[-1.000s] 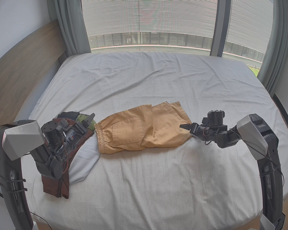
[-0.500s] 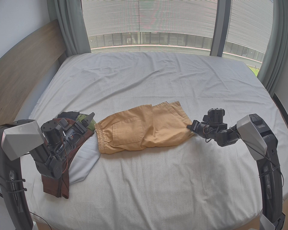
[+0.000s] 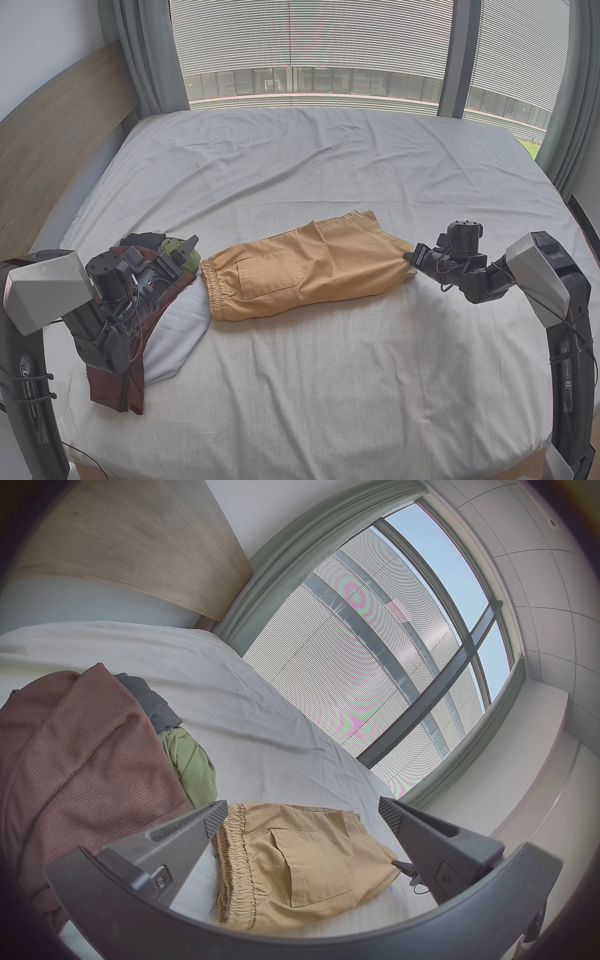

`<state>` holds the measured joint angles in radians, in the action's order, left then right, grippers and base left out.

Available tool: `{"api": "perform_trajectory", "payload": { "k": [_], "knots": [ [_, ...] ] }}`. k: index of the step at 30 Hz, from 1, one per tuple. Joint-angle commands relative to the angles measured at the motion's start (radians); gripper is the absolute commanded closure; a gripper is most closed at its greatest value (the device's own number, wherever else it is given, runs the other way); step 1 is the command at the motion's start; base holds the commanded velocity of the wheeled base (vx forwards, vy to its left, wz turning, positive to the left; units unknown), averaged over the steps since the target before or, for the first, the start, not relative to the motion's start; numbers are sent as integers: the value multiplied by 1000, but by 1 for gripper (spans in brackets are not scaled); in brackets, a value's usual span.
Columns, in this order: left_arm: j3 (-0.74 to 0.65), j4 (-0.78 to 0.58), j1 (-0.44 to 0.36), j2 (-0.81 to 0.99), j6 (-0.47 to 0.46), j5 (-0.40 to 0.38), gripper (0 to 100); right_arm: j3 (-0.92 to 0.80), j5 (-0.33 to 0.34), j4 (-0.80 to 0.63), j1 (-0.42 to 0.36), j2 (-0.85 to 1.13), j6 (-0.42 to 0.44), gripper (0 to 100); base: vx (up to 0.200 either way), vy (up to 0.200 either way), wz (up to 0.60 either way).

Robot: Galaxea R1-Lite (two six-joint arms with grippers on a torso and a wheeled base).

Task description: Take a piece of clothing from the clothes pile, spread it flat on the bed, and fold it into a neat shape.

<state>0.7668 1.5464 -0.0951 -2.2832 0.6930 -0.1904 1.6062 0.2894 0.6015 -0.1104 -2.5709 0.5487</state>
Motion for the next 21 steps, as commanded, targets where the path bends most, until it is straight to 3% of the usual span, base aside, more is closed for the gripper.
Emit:
{"api": "perform_trajectory", "payload": {
  "k": [1, 20, 21],
  "knots": [
    [0, 0, 0, -2, 0, 0, 0, -63, -3, 23, 8, 43, -3, 100, 0, 0, 0],
    [0, 0, 2, -4, -1, 0, 0, -130, -81, 44, 8, 31, -47, 100, 0, 0, 0],
    [0, 0, 2, -4, -1, 0, 0, -132, -82, 52, 8, 31, -46, 0, 0, 0, 0]
  ]
}}
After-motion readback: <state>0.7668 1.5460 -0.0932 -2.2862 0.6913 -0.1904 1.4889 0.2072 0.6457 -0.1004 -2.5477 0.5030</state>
